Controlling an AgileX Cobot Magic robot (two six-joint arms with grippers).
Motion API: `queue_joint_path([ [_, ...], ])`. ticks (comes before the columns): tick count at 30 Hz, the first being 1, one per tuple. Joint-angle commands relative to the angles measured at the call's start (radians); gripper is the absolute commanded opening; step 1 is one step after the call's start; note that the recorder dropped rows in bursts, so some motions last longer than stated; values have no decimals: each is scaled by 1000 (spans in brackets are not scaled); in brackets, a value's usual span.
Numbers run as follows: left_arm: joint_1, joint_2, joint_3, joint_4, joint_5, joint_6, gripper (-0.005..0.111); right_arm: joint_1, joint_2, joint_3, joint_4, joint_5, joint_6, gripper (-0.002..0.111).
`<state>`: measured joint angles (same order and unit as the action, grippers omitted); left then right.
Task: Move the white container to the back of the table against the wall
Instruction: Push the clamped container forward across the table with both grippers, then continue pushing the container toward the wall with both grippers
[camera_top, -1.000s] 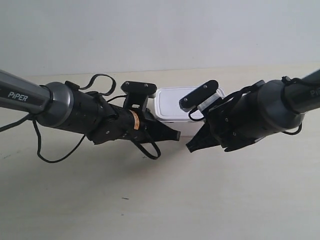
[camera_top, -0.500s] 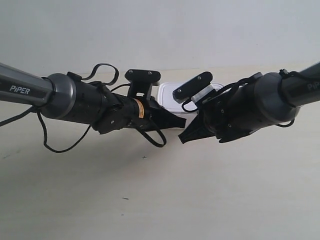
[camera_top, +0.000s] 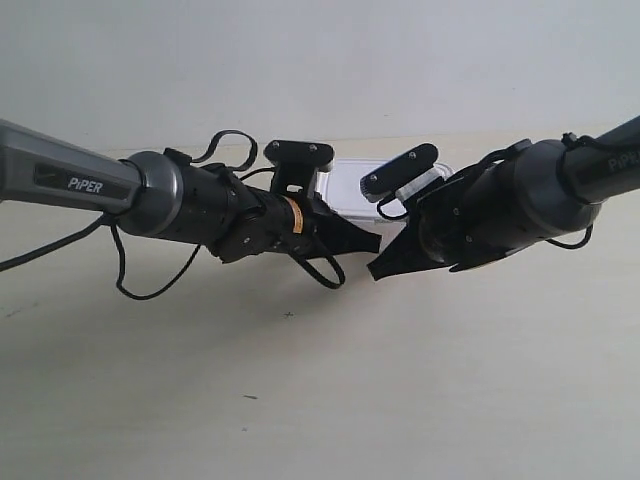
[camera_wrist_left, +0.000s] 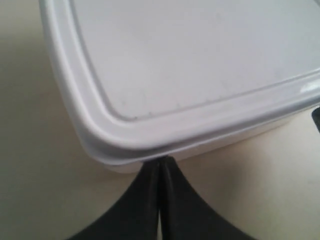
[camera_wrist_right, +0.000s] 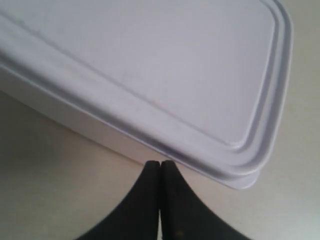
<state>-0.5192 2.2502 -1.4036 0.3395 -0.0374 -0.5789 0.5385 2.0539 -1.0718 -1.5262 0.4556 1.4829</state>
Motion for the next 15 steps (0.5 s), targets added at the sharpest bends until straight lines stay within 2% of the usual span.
queue_joint_path([
  [1, 2, 17, -40, 14, -4, 3, 0, -11, 32, -39, -9, -20, -3, 0],
  [15, 10, 81, -158, 20, 46, 19, 0, -33, 81, -137, 9, -26, -51, 0],
])
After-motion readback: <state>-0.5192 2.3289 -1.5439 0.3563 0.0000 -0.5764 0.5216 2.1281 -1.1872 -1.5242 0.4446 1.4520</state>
